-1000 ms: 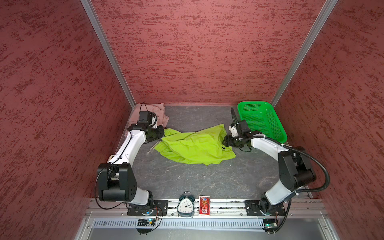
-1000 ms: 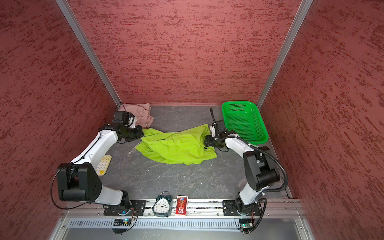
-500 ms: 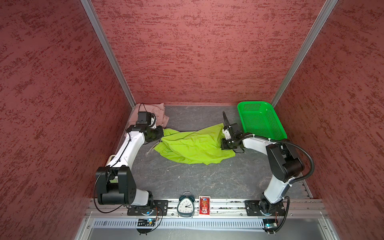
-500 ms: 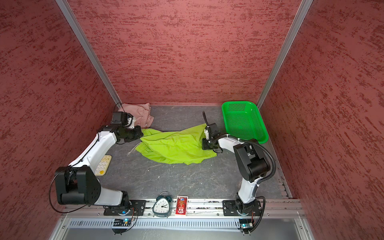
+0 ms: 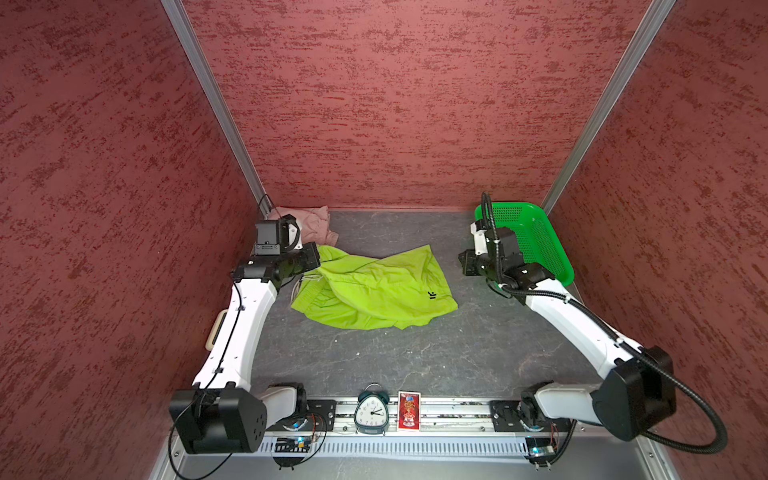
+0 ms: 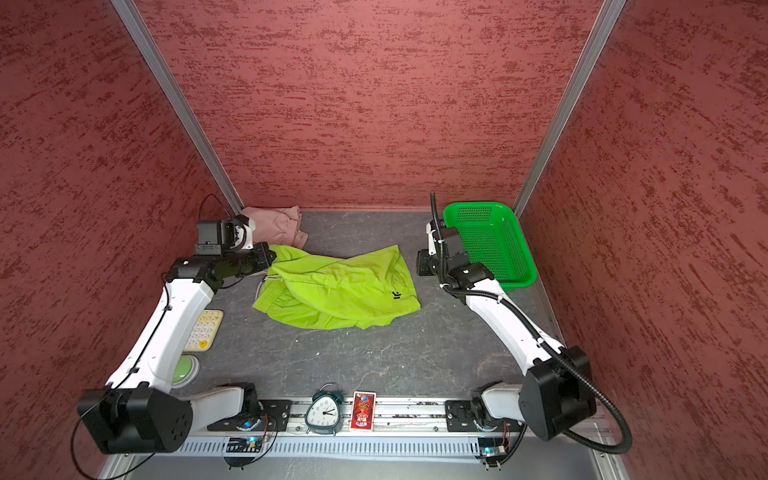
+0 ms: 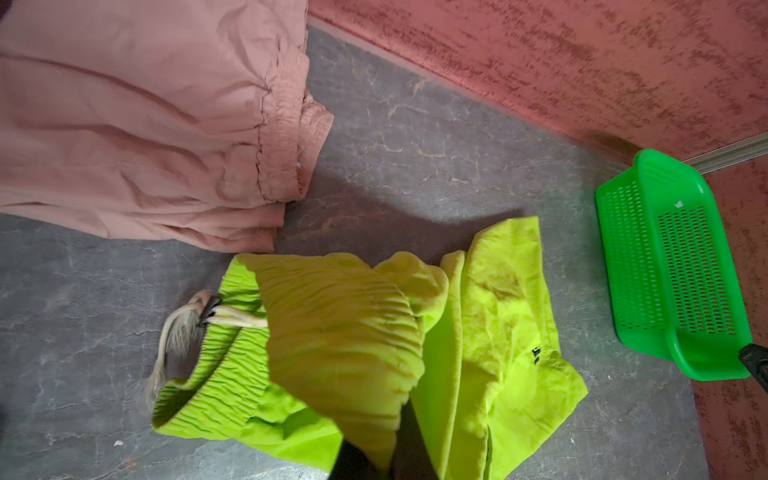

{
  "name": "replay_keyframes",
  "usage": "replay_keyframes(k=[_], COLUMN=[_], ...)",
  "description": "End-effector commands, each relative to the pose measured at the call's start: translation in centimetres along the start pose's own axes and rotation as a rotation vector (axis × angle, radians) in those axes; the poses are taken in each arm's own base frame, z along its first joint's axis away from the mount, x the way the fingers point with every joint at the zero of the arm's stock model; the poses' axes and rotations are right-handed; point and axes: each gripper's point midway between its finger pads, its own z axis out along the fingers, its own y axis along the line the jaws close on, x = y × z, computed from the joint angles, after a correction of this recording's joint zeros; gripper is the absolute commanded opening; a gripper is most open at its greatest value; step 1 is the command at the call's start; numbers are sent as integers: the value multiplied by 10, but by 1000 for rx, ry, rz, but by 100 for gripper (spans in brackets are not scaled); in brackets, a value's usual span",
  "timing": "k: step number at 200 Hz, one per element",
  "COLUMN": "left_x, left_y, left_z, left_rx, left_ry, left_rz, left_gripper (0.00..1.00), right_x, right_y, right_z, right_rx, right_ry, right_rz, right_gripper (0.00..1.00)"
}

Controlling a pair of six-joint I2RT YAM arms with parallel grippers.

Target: Fold and stack the shorts

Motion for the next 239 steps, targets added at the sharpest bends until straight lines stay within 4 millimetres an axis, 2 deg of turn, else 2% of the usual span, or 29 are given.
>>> replay_keyframes(k=[1, 22, 65, 81, 104, 124, 147, 161, 203, 239], left_x=[4, 11, 18, 21, 26, 28, 29, 28, 28, 30], left_y=[2, 5, 8, 10, 12, 15, 16, 16, 16, 16], left_z=[0, 7, 16, 19, 23, 24, 25, 27, 28, 28], left_rx=[-7, -3, -2, -7, -13, -22, -27, -24, -20, -22], left_ry=[15, 32, 55, 64, 83, 89, 90, 91, 89, 93], left_rz=[5, -2, -17, -20, -25, -25, -27, -31, -38, -33], left_gripper=[0, 0, 0, 0, 0, 0, 0, 0, 0, 0], right_x=[68, 88, 105, 113, 126, 136, 141, 144, 149, 153], right_y=[-21, -14, 13, 16, 10, -3, -11, -5, 31, 28], right_z=[38, 59, 91, 102, 114, 115, 108, 105, 100, 101], right_rx=[66, 19, -66, -68, -31, 53, 115, 91, -100, -74], right_ry=[252, 315, 365, 390, 449, 490, 506, 507, 486, 518], right_rz=[-19, -35, -98, -114, -124, -146, -162, -150, -37, -16], right_gripper=[65, 68, 68, 67, 66, 66, 65, 62, 42, 34])
